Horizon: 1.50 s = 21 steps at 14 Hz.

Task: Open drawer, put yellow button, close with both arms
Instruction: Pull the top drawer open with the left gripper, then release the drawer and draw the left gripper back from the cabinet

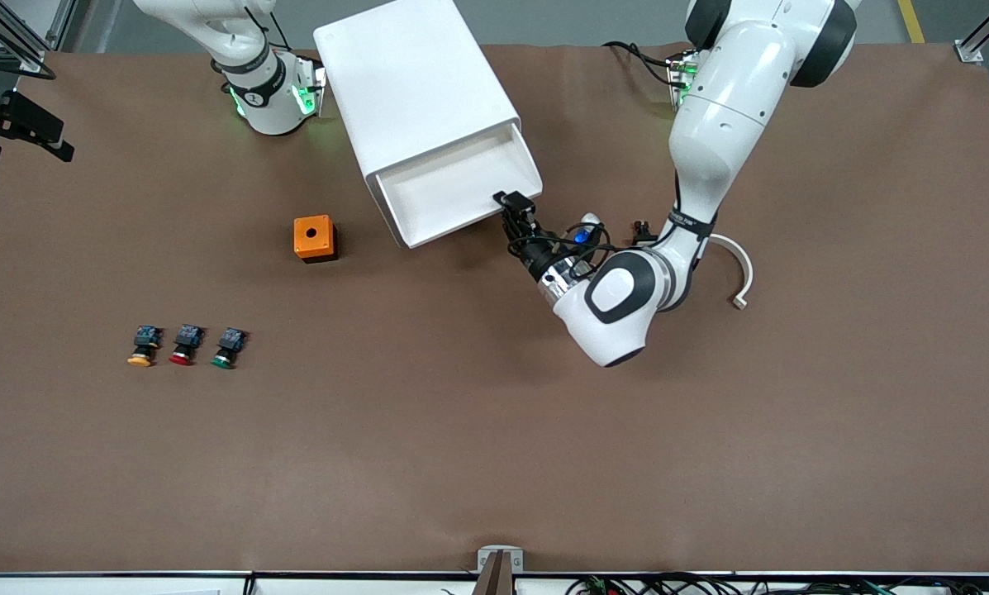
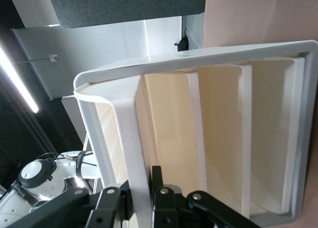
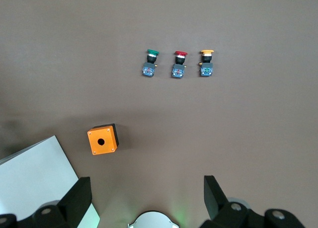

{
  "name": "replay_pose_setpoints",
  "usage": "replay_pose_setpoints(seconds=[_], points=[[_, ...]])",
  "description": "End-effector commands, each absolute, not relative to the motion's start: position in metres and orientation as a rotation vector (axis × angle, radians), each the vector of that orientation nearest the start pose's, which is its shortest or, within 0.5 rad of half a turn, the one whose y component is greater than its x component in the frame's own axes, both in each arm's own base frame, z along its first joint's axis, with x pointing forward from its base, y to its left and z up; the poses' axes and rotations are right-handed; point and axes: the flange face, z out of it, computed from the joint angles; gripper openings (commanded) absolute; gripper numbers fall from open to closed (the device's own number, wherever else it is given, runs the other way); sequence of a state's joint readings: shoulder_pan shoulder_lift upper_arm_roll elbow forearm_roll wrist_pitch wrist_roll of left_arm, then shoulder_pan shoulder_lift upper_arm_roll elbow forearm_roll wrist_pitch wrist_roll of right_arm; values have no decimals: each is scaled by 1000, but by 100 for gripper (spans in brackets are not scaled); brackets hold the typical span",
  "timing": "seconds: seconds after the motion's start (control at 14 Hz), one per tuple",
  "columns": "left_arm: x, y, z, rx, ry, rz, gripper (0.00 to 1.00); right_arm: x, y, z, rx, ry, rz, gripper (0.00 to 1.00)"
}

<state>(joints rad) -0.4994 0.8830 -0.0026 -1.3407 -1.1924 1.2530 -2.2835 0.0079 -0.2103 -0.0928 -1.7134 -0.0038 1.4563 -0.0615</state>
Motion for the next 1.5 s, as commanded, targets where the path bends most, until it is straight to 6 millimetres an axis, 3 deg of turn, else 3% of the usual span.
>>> replay_pose_setpoints(seconds=[0.0,0.5,0.64,0.71,0.79,0.93,1.07,1.29,1.43], points=[[544,-399,247,-1053,-1723,1697,10,465,-49,658,-3107,13,62,100],[564,-374,253,-1037,-1765,1724,14,465,-49,658,-3107,13,59,100],[565,-373,252,-1034,-1768,1723,35,465,-49,658,-3107,13,59,100],[564,-374,252,-1035,-1767,1722,83,465,-49,658,-3107,13,59,100],[565,-374,253,-1038,-1769,1723,100,465,-49,658,-3107,13,59,100],[565,-375,255,-1074,-1763,1736,100,465,-49,658,-3107,13,59,100],[578,-370,270,-1201,-1765,1792,100,465,-50,658,-3107,15,59,100],[603,-345,290,-1484,-1725,1932,100,465,-50,658,-3107,15,59,100],[611,-330,300,-1739,-1670,1935,100,465,-50,658,-3107,15,59,100]])
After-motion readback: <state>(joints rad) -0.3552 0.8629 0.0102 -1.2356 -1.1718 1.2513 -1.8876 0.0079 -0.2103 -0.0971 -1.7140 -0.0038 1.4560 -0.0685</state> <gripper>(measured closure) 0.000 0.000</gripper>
